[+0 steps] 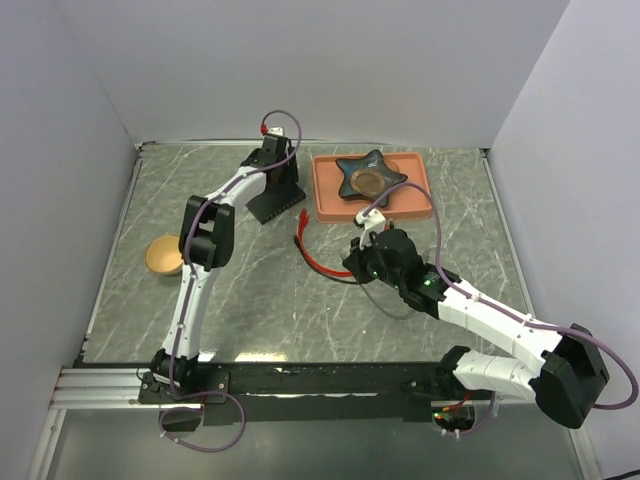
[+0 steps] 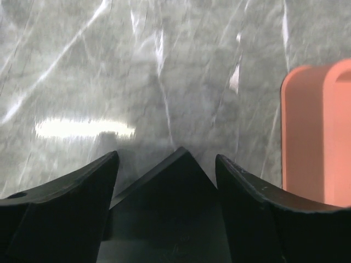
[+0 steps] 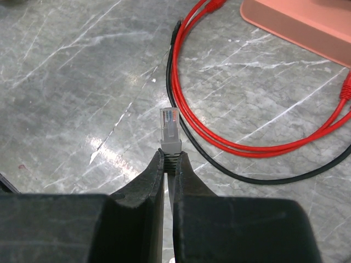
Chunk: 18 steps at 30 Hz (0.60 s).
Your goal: Insert the plug into the switch port
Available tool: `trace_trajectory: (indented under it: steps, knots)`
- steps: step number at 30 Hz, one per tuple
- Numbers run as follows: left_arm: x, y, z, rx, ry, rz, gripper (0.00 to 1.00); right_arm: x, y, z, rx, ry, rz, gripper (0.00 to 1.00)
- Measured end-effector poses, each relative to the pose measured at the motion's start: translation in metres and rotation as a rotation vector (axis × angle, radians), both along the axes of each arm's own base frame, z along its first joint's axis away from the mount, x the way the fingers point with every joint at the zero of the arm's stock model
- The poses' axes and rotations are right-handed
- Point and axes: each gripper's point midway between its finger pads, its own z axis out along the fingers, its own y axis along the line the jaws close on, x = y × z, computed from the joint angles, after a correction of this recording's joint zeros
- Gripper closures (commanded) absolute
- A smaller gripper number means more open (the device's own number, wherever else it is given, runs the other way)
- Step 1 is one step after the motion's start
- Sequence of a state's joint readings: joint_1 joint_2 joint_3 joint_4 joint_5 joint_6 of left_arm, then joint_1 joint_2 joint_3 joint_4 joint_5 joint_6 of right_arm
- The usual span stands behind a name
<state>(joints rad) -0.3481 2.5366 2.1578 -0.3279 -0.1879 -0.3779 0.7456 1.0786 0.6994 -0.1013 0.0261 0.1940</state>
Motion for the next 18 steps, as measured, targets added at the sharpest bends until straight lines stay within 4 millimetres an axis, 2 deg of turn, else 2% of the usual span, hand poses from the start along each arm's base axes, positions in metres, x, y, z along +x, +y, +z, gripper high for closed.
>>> trace_trajectory:
  steps: [3, 18]
  knots:
    - [-0.014, 0.004, -0.001, 0.002, 0.02, 0.007, 0.27, -0.003, 0.0, -0.004, -0.006, 0.016, 0.011, 1.0]
    - [-0.128, 0.046, -0.007, -0.019, 0.129, 0.12, 0.29, -0.022, 0.001, -0.01, -0.037, 0.066, 0.048, 1.0]
